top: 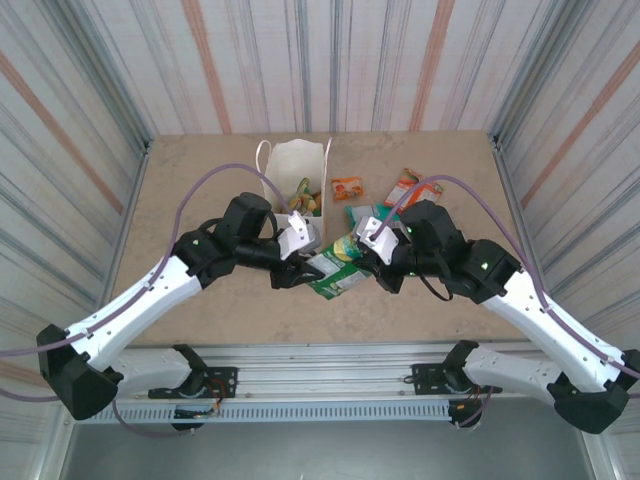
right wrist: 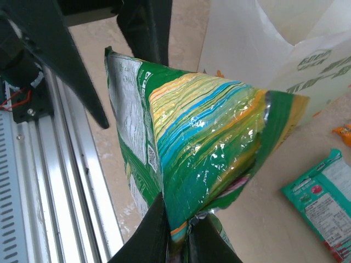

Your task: Place the snacks into the paper bag

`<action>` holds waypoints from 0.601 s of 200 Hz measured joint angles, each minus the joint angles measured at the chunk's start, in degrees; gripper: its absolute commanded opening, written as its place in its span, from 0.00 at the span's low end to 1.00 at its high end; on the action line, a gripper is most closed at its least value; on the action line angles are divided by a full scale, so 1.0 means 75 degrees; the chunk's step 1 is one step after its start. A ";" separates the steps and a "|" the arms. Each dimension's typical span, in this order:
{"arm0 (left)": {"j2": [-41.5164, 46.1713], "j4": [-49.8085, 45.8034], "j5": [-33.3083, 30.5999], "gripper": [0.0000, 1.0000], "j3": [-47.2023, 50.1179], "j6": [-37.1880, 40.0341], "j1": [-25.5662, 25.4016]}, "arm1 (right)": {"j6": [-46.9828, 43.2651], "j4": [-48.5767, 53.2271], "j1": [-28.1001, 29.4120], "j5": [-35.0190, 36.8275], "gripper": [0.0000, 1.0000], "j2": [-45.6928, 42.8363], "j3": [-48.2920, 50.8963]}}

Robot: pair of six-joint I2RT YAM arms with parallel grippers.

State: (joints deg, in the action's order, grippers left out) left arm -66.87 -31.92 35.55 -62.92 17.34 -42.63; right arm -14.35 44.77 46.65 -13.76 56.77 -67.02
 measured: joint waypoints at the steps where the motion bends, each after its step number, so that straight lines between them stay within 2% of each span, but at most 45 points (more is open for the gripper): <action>1: 0.0000 0.0000 -0.0003 0.36 0.0000 -0.0012 0.0000 | -0.0006 -0.0003 0.0000 0.0000 0.00 0.0006 0.0000; 19: 0.0000 0.0000 -0.0006 0.23 0.0000 0.0093 -0.0017 | -0.0076 -0.0067 0.0009 0.0003 0.00 0.0117 -0.0035; 38: 0.0000 -0.0020 -0.0003 0.17 0.0000 0.0117 -0.0017 | -0.0131 -0.0152 0.0029 0.0009 0.00 0.0157 -0.0035; 46: 0.0000 -0.0009 -0.0003 0.15 0.0000 0.0108 -0.0017 | -0.0149 -0.0187 0.0029 0.0012 0.05 0.0152 -0.0035; 71: 0.0009 0.0114 0.0017 0.07 0.0003 0.0050 -0.0017 | -0.0096 -0.0533 0.0020 0.0111 0.32 -0.0102 0.0181; 94: 0.0093 0.0391 0.0140 0.04 0.0169 -0.0175 0.0038 | 0.0224 -0.1192 -0.0157 0.0239 0.43 -0.0723 0.0740; 120: 0.0262 0.0970 0.0402 0.04 0.0519 -0.0726 0.0321 | 0.0839 -0.2078 -0.0705 0.0207 0.57 -0.1725 0.1696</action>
State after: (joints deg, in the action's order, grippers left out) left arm -64.90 -24.64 38.57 -59.02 11.90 -40.23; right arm -8.05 29.19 41.36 -12.21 43.83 -54.30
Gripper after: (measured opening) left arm 0.114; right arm 0.512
